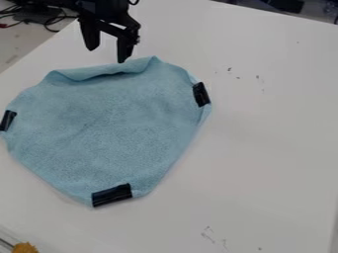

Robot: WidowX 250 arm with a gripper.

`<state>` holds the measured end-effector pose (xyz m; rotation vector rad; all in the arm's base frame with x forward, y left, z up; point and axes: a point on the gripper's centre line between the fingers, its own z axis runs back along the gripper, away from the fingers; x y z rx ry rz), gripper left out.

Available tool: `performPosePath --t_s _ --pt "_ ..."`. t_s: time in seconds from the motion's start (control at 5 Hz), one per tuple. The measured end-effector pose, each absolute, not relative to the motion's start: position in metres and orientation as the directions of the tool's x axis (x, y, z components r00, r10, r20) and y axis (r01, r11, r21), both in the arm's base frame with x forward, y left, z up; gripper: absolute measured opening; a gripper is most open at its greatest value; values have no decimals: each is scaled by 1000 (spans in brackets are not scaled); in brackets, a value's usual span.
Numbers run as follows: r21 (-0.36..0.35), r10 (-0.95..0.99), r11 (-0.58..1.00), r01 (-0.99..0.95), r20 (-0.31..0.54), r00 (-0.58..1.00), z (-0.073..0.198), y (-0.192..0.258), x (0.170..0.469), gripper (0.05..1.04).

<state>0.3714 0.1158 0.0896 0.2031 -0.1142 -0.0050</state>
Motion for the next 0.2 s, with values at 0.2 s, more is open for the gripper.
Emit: performPosePath --t_s 0.2 --pt "188 -9 982 -16 136 991 94 103 367 999"
